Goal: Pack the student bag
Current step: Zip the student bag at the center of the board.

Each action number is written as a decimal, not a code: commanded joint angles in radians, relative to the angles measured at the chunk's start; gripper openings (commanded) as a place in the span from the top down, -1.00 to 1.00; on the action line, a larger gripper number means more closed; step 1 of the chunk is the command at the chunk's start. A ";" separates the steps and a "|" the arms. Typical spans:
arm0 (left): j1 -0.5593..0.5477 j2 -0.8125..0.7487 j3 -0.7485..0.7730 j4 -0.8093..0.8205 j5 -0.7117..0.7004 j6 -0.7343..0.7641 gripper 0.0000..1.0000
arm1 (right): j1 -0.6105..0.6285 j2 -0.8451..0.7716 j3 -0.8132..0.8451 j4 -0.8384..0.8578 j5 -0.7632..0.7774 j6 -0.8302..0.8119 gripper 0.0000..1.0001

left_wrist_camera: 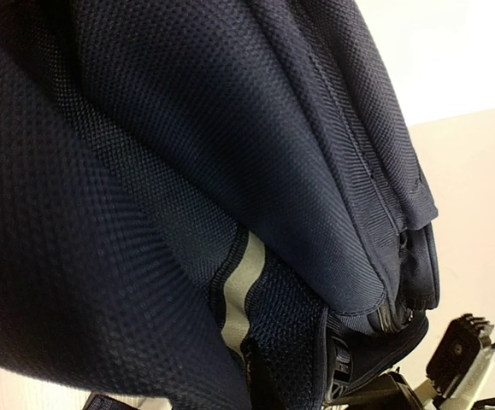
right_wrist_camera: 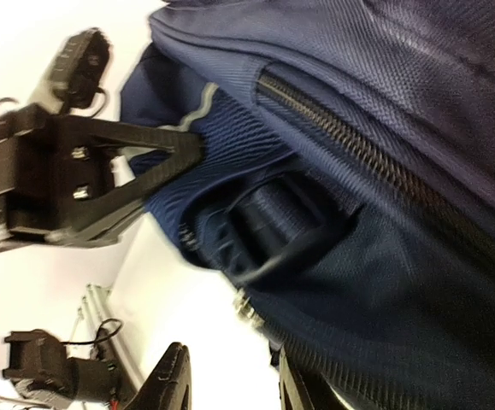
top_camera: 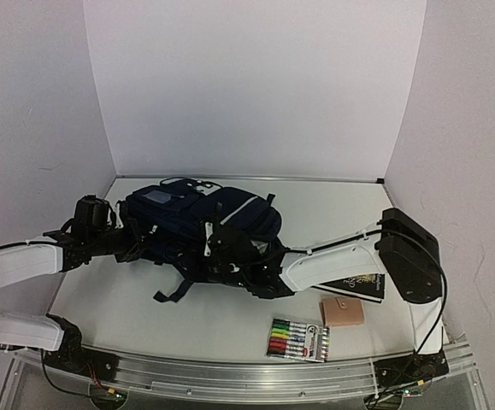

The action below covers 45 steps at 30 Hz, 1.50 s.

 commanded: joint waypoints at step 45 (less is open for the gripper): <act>-0.004 -0.061 -0.021 0.146 0.083 -0.018 1.00 | -0.056 0.145 0.213 0.048 0.181 -0.025 0.97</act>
